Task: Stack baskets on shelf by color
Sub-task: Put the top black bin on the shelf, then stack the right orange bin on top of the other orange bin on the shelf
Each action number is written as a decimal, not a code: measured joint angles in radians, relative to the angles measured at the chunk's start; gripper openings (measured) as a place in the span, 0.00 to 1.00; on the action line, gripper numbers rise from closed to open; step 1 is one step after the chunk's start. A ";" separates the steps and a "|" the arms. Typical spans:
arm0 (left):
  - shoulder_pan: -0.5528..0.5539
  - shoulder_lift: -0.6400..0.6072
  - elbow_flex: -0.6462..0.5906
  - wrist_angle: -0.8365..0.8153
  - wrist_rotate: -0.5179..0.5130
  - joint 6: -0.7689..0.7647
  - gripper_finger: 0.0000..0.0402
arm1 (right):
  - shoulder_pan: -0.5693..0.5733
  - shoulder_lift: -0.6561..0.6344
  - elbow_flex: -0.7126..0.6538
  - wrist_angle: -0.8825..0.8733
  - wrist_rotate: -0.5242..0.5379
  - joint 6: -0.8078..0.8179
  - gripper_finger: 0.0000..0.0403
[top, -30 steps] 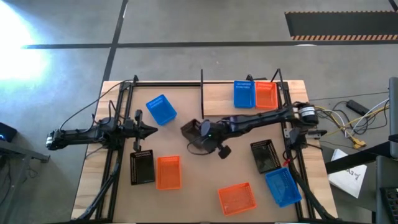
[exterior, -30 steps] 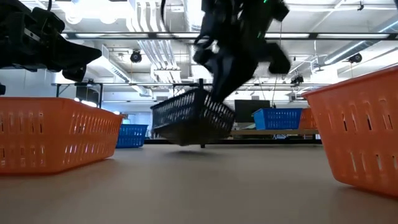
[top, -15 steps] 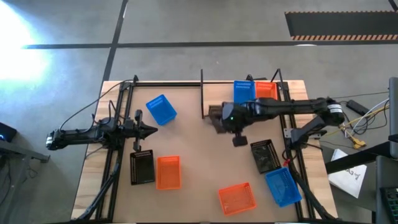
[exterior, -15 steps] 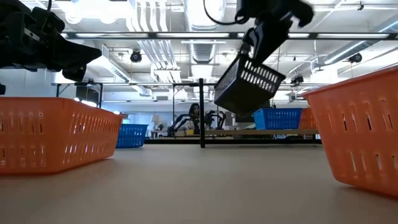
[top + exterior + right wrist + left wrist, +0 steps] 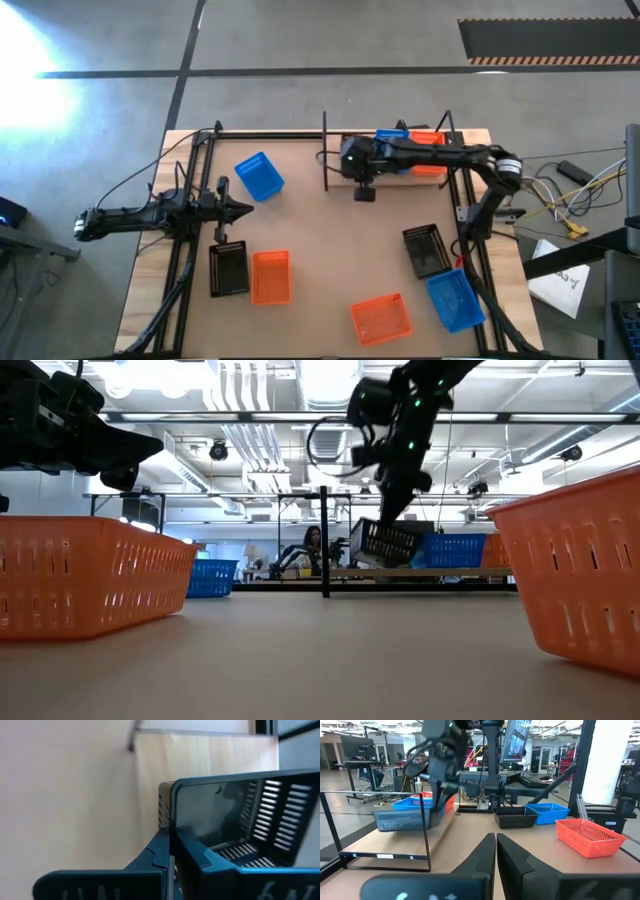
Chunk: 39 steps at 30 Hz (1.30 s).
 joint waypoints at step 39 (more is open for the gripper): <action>0.000 0.000 0.000 0.000 0.000 0.000 0.00 | 0.276 -0.406 -0.387 0.191 -0.094 0.417 0.27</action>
